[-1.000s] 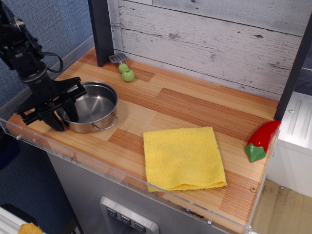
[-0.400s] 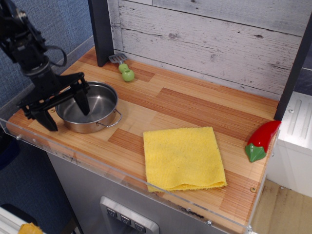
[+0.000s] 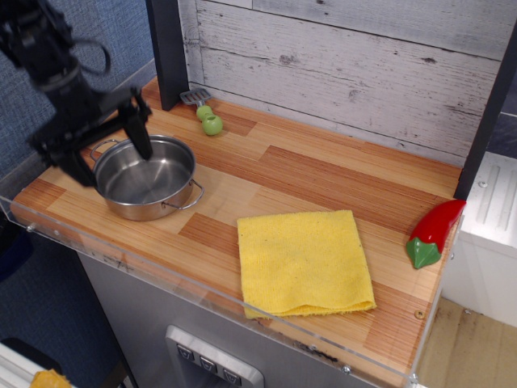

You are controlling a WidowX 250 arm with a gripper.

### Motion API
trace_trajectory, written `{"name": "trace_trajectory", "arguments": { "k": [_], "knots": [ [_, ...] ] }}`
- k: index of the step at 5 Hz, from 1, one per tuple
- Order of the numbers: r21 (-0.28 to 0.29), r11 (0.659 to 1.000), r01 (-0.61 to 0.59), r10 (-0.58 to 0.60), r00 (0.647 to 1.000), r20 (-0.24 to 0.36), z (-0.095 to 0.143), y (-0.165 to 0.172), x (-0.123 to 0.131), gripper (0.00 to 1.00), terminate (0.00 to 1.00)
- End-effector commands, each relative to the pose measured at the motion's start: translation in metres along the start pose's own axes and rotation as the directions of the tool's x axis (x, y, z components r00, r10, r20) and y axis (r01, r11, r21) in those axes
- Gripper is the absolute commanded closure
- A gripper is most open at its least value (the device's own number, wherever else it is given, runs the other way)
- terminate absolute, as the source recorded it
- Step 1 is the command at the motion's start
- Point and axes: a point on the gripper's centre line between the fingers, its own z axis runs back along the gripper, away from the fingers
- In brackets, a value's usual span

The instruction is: Move pot to left of yellow cloth.

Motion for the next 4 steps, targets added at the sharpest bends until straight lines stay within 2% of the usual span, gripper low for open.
{"name": "trace_trajectory", "arguments": {
  "k": [1,2,4],
  "knots": [
    [-0.039,0.993,0.115,-0.113,0.993,0.037,0.063,-0.017,0.009,0.0,0.0],
    [-0.022,0.991,0.132,-0.13,0.989,0.069,0.075,-0.029,0.007,0.0,0.0],
    [-0.022,0.991,0.132,-0.13,0.989,0.069,0.075,-0.029,0.007,0.0,0.0]
  ]
}}
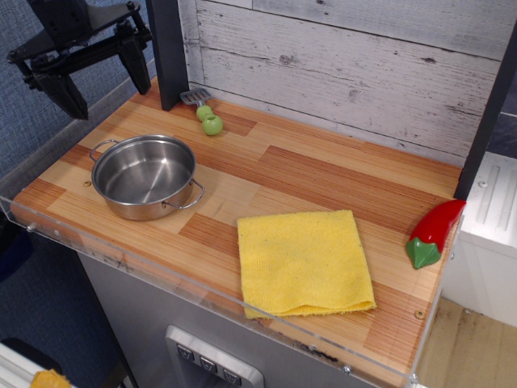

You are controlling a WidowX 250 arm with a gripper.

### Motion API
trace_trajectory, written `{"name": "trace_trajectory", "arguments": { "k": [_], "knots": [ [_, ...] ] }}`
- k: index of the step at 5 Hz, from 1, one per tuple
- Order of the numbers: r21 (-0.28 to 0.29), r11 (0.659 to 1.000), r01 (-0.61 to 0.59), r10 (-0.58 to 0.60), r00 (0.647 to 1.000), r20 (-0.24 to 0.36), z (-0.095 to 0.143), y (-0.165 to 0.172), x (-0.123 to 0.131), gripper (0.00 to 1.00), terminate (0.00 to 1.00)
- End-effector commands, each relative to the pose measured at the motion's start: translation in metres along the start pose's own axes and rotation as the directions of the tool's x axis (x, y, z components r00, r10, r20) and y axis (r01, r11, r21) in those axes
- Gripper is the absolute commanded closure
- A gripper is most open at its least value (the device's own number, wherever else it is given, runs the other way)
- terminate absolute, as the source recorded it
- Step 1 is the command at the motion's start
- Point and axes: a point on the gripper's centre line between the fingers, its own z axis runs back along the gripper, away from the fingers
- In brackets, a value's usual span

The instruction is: Move pot to left of yellow cloth.

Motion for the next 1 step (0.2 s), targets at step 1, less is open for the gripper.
{"name": "trace_trajectory", "arguments": {
  "k": [1],
  "knots": [
    [-0.013,1.0,0.006,-0.005,0.999,0.052,0.0165,-0.0002,0.005,0.0,1.0]
  ]
}}
